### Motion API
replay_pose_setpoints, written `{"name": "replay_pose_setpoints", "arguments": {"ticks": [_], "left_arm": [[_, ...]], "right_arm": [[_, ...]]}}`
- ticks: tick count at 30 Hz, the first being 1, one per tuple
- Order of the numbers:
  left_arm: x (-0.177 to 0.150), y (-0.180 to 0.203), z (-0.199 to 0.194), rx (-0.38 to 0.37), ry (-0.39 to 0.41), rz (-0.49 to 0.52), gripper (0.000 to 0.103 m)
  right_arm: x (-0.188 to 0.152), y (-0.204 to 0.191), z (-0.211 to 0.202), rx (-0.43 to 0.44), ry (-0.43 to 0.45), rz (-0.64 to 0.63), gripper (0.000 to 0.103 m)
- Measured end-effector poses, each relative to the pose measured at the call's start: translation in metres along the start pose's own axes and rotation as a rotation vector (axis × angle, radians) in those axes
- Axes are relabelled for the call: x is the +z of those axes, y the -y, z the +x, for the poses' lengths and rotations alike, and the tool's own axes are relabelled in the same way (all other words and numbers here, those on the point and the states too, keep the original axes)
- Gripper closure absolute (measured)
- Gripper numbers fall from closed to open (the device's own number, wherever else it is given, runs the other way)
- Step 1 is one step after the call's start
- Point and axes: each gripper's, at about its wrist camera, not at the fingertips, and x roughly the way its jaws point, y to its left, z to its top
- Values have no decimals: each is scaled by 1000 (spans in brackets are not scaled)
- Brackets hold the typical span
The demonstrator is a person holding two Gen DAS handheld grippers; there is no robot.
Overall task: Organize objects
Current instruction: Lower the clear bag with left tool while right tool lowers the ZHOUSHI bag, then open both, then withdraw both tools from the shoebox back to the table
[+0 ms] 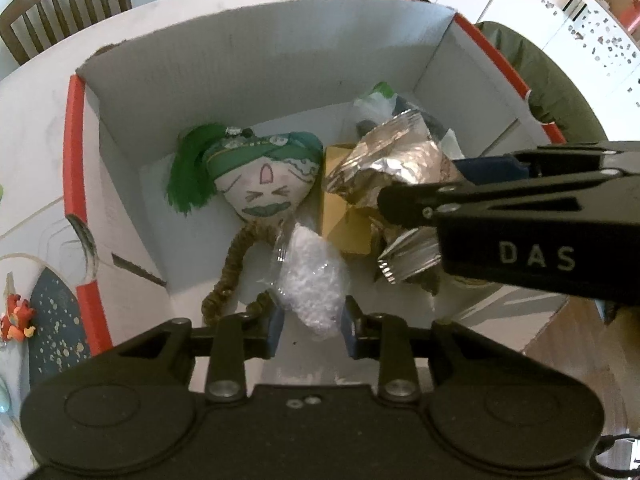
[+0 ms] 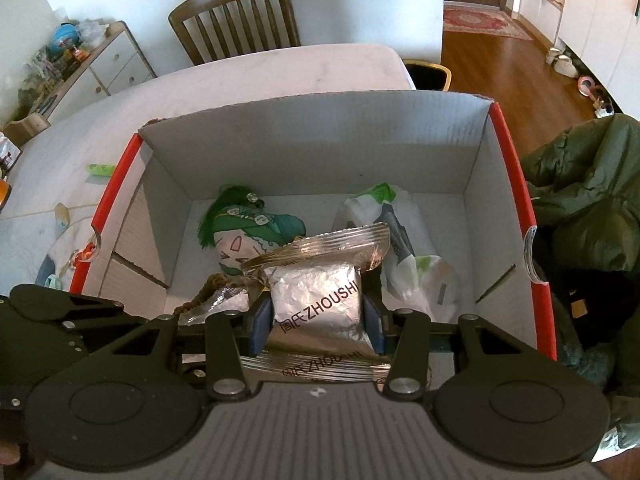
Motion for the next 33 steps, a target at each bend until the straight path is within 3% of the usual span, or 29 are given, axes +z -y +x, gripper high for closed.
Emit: {"name": "replay_pose_setpoints", "arguments": {"ticks": [7, 14, 18, 22, 33], "left_arm": [[6, 6, 11, 18, -26, 1, 66], [10, 7, 9, -1, -3, -14, 42], [10, 6, 2, -24, 26, -19, 38], [7, 5, -15, -63, 65, -24, 32], [-23, -1, -78, -108, 215, 8, 29]], "right_arm": [[1, 0, -5, 5, 13, -29, 55], [3, 2, -21, 18, 43, -20, 50], [3, 4, -31, 24, 59, -9, 49], [1, 2, -44, 31, 78, 1, 42], [-9, -18, -91, 57, 151, 24, 41]]}}
